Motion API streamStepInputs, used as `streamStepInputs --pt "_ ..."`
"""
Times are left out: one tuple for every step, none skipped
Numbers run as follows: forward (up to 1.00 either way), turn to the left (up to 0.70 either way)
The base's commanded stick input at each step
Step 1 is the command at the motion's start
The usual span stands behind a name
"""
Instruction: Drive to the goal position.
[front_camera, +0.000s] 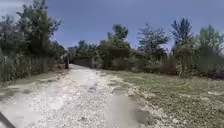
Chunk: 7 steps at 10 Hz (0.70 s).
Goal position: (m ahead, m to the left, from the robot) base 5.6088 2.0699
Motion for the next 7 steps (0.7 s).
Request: streamStepInputs --pt "0.5 0.0" --pt "0.5 0.0" --pt "0.5 0.0" --pt "0.5 0.0" --pt "0.5 0.4" --pt "0.5 0.4" --pt "0.5 0.0"
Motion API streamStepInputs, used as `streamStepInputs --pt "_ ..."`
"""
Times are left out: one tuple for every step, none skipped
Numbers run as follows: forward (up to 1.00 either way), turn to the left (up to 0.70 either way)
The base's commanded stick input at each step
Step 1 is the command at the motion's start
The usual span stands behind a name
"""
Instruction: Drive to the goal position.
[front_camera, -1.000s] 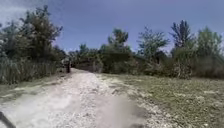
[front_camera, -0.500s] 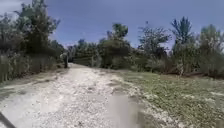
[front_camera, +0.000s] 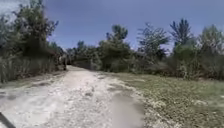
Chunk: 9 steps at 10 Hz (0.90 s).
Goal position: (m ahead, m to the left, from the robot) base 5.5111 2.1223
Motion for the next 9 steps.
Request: streamStepInputs --pt "0.5 0.0" --pt "0.5 0.0" --pt "0.5 0.0" --pt "0.5 0.0" --pt "0.5 0.0" --pt "0.5 0.0" --pt "0.5 0.0" --pt "0.5 0.0" --pt "0.5 0.0"
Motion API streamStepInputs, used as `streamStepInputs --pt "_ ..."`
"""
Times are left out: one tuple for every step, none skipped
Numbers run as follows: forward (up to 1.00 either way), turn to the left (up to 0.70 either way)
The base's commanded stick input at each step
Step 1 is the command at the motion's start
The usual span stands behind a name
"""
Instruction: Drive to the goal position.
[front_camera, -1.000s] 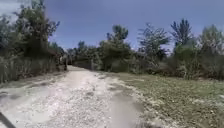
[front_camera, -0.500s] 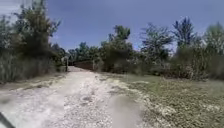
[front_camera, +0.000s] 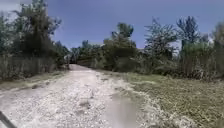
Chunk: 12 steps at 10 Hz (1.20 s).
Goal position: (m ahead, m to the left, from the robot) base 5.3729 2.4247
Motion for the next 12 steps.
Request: streamStepInputs --pt "0.5 0.0" --pt "0.5 0.0" --pt "0.5 0.0" --pt "0.5 0.0" --pt "0.5 0.0" --pt "0.5 0.0" --pt "0.5 0.0" --pt "0.5 0.03" --pt "0.5 0.24" --pt "0.5 0.5" --pt "0.5 0.5" --pt "0.5 0.39"
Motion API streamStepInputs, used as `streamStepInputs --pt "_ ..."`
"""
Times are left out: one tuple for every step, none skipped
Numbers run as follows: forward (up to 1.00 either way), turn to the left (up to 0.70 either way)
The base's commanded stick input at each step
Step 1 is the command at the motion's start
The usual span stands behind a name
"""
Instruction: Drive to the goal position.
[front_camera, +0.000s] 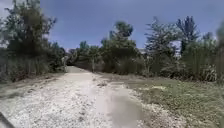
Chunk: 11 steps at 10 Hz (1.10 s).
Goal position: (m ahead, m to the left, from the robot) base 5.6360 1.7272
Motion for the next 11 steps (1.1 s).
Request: streamStepInputs --pt "0.5 0.06" --pt "0.5 0.0" --pt "0.5 0.0" --pt "0.5 0.0" --pt "0.5 0.0" --pt "0.5 0.0" --pt "0.5 0.0" --pt "0.5 0.0" --pt "0.5 0.0" --pt "0.5 0.0" --pt "0.5 0.0"
